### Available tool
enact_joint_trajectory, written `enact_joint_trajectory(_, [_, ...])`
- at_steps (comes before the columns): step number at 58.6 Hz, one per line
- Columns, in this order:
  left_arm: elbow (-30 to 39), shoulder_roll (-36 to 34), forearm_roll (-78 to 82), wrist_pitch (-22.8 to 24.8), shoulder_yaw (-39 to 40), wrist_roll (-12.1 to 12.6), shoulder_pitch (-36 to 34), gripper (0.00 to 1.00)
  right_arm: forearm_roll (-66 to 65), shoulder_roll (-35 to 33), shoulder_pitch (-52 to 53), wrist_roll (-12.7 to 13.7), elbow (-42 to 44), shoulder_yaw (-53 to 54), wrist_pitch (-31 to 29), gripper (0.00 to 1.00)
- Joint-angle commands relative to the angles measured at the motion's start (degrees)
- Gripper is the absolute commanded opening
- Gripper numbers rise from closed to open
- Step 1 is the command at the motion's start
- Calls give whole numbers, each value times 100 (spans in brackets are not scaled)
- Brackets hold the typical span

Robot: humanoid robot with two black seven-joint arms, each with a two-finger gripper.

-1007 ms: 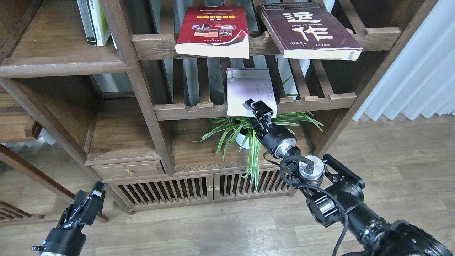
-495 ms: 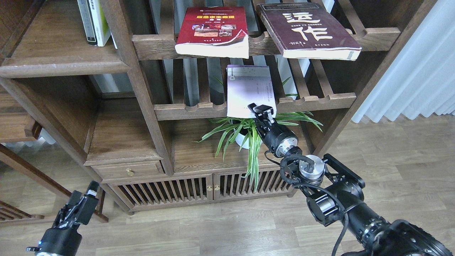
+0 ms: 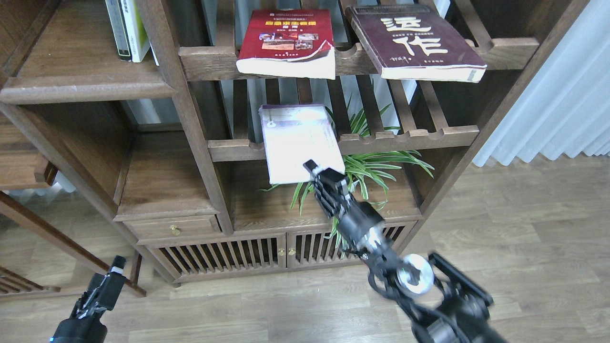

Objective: Organize books on shelf

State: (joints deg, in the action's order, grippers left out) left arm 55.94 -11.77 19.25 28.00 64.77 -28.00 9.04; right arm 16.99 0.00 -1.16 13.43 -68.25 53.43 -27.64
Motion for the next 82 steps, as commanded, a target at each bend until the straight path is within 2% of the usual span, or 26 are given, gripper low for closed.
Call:
enact_joint_trajectory(1, [101,-132,-956,0,-578,0,-7,100,-362,0,-639,485,-4,-218,-36,3])
enact_joint_trajectory(6, [207,-615,-1669,0,-1290,0,-51,100,-530,0,-938,748,31,-236,-36,3])
enact_joint_trajectory(13, [418,-1353,-2766,0,-2520,0,-534,99,-539,0,-1062,1117,215,-210,-36,4])
enact_joint_trajectory(21, [602,-1732,-3164,0,-3014,0,-807,100,-556,0,-1088,1451,549,-227,-36,4])
enact_joint_trajectory(34, [1033,-1653,-3137,0,-3312,0,-1044,100,-548,0,-1053,1457,1182,-271,-36,5])
enact_joint_trajectory(35, [1033,-1566,-3129,0,-3530,0,-1140,100,-513,0,-1018,1457,1226,-341,-36,5])
enact_joint_trajectory(51, [998,-1249,-3129,0,-4174,0,-1361,98,-477,0,-939,1457,1147,-368,-36,5])
enact_joint_trajectory(59, [831,-906,-3129,0,-4025,0,-1563,100,-477,0,-816,1457,1086,-324,-36,5])
enact_joint_trajectory(70, [612,-932,-3137,0,-3410,0,-1668,100,-477,0,-684,1457,1068,-236,-36,5])
enact_joint_trajectory(82, [515,-1143,-3085,0,-3075,0,-1792,100,-477,0,-605,1457,1077,141,-36,5])
